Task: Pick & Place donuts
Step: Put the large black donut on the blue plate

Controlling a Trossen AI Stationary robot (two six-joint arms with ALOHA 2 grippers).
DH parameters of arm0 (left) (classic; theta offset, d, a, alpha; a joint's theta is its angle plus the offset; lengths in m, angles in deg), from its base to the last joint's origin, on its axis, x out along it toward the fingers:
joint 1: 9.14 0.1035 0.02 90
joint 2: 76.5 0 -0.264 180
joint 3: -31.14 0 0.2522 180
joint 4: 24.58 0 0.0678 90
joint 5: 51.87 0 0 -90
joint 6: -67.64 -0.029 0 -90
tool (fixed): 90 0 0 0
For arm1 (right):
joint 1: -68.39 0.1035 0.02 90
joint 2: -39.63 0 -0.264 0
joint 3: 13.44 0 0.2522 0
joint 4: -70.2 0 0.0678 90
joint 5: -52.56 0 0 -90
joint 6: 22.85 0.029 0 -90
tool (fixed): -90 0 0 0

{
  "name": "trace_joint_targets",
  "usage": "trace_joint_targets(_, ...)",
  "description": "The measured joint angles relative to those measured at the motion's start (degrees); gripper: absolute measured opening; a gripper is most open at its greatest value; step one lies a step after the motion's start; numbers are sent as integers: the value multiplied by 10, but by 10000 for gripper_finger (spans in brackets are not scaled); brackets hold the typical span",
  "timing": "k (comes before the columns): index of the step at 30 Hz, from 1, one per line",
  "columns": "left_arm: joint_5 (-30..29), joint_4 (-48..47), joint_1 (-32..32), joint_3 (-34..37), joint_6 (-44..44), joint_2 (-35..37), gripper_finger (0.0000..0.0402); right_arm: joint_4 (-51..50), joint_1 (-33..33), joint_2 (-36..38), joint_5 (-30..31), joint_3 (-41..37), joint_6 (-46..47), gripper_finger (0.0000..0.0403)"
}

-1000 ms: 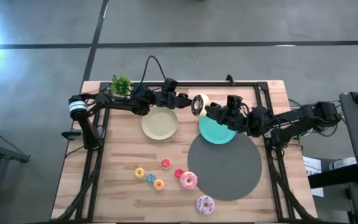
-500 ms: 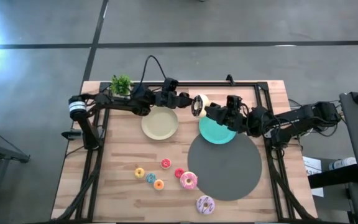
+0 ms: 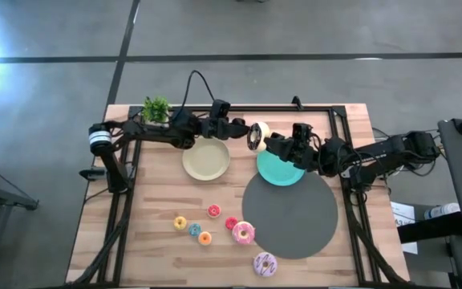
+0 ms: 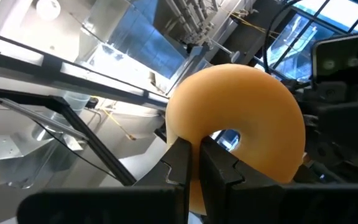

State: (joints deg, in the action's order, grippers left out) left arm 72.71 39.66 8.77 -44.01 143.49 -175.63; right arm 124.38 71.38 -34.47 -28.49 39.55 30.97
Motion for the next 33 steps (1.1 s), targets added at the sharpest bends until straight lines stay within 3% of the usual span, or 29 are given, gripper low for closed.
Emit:
trace_joint_targets(13, -1, -45, -11, -12, -27, -5, 193, 0, 0, 0, 0, 0, 2, 13)
trace_joint_targets(22, -10, -19, -14, -27, -26, -7, 193, -16, 0, 0, -1, 0, 2, 13)
trace_joint_targets(33, 24, -46, -24, -44, -42, -8, 193, -24, 0, 0, 10, 0, -3, 13)
